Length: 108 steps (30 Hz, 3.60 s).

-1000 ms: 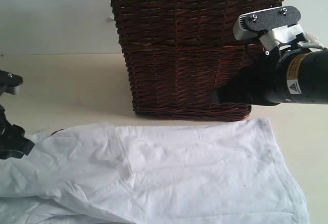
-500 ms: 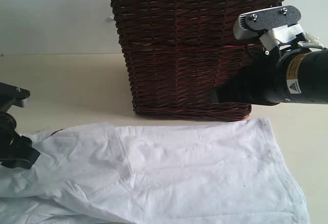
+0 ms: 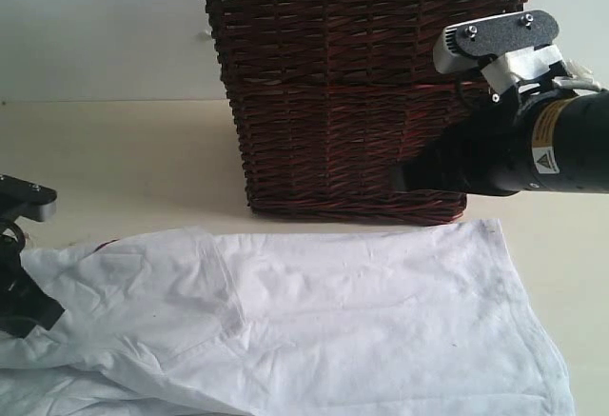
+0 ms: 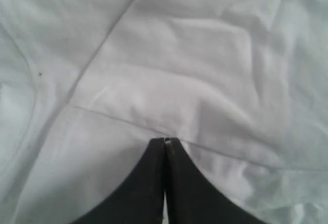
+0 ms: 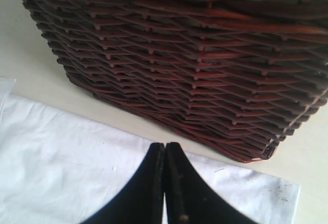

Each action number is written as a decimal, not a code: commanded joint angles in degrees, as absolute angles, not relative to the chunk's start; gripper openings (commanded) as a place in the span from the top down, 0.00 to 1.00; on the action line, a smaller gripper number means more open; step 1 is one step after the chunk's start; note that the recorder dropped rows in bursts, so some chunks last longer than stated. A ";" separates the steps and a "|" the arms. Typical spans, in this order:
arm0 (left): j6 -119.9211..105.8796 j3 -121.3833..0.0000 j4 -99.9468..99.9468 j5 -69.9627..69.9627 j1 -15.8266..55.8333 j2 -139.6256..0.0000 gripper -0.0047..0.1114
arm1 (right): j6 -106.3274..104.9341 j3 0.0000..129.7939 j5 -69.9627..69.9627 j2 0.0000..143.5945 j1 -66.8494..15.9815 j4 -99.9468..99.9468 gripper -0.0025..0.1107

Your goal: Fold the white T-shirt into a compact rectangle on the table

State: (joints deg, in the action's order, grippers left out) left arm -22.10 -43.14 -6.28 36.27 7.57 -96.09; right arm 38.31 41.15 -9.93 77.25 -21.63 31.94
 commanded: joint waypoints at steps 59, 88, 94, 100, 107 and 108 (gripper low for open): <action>-10.38 -48.93 1.32 43.49 1.65 -101.23 0.53 | 31.99 40.93 -8.41 76.74 -21.34 25.64 0.98; -26.12 -47.95 10.07 69.96 1.65 -88.28 0.94 | 31.99 40.93 -9.35 76.74 -21.34 25.06 0.98; -25.21 -47.81 9.70 63.30 1.65 -88.28 0.53 | 31.99 40.93 -9.85 76.74 -21.34 25.06 0.98; -24.17 -47.81 3.52 53.45 1.76 -88.28 0.35 | 31.99 40.93 -9.35 76.74 -21.34 25.06 0.98; -25.02 -43.00 1.10 38.59 1.76 -90.10 0.56 | 31.99 40.93 -9.35 76.74 -21.34 25.06 0.98; -25.44 -42.30 1.10 37.74 1.76 -90.63 0.61 | 31.99 40.93 -9.35 76.74 -21.34 25.06 0.98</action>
